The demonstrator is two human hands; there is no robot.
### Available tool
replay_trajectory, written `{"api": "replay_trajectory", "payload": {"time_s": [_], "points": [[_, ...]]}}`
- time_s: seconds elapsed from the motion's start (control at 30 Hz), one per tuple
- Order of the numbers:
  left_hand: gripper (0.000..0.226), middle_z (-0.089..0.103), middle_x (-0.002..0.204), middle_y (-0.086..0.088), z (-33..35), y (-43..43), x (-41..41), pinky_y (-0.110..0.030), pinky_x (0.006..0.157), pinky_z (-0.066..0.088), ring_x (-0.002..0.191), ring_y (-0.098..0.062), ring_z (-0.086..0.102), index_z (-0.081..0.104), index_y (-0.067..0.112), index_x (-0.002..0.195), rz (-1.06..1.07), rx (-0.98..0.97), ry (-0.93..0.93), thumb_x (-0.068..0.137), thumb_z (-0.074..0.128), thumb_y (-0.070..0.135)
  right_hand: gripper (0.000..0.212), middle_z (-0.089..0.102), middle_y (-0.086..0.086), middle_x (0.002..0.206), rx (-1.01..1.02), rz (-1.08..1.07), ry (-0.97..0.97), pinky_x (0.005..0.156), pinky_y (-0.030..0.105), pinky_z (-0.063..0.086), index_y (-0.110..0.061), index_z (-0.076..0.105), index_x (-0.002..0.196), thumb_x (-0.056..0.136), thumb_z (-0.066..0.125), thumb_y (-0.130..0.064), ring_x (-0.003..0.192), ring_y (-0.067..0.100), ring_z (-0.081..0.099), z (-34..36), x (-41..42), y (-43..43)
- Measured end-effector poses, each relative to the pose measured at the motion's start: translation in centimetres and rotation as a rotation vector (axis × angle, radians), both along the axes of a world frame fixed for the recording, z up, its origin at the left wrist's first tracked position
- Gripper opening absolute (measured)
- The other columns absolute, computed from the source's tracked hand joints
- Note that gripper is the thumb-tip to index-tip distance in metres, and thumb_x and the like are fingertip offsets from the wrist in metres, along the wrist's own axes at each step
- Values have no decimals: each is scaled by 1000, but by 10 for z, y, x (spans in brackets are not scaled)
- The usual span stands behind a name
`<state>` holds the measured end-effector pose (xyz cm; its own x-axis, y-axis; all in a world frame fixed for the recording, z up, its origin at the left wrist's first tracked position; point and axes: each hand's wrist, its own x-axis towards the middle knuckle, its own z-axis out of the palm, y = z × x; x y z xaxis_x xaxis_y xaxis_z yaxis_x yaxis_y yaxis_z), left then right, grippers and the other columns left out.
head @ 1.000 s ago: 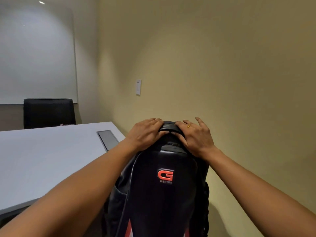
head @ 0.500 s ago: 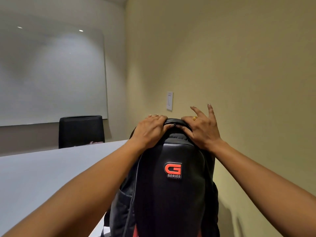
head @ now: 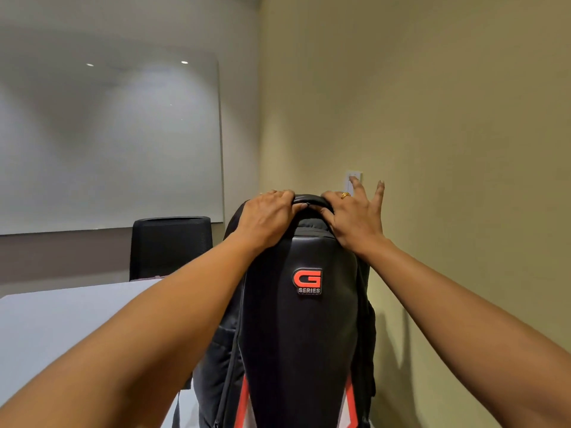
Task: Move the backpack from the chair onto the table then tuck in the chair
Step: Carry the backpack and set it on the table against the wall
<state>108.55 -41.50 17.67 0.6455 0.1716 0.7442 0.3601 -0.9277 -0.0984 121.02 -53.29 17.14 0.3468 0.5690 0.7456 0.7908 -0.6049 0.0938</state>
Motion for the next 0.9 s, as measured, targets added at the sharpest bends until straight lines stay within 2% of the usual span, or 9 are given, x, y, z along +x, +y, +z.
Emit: {"api": "replay_trajectory", "payload": {"time_s": [0.07,0.23,0.37,0.53,0.63,0.73,0.83,0.9], "points": [[46,64,99,-15,-1,22,19,-34,63,37,87,-31,59,53,8,105,22,-18,-13,95,29,46,40,58,-3,128,10,49,-8,104,67,0,-30,48,125,93,34,-50,139,29,17,1,21,24],[46,63,105,-13,-11,70,57,-37,72,45,91,-29,59,52,10,112,73,-55,-41,95,29,46,45,52,-4,135,0,149,-17,103,69,4,-31,41,132,92,35,-49,140,28,17,-2,65,80],[45,62,114,-13,-35,99,77,-36,88,42,102,-28,57,50,10,118,105,-61,-8,95,31,44,44,45,-4,142,-42,173,-2,104,67,5,-31,40,133,92,35,-48,140,26,18,-27,88,112],[46,55,130,-11,-56,123,92,-38,106,31,120,-25,49,47,11,127,57,-177,14,96,33,42,43,38,-3,146,-10,247,154,106,64,6,-31,38,134,93,36,-45,140,24,19,-55,102,142],[52,42,145,-5,-58,141,88,-45,114,18,136,-21,33,42,19,134,41,-240,79,93,32,50,43,32,-4,149,10,330,312,105,67,9,-34,39,133,93,39,-48,140,22,16,-61,106,151],[63,30,152,0,-57,155,82,-52,113,19,141,-21,22,30,29,140,65,-316,145,87,31,62,47,26,-6,152,59,371,414,104,71,8,-37,37,133,90,40,-54,141,19,10,-70,103,155],[78,31,150,1,-59,163,74,-52,104,32,137,-21,28,22,36,142,75,-338,191,76,24,77,65,21,-7,153,48,363,396,102,71,3,-39,33,135,80,29,-72,142,17,6,-76,94,159],[81,34,148,0,-61,168,69,-51,98,36,133,-21,31,20,38,142,81,-348,189,71,18,79,75,20,-7,154,52,368,394,102,71,0,-39,33,135,72,20,-78,142,17,4,-76,92,161]]}}
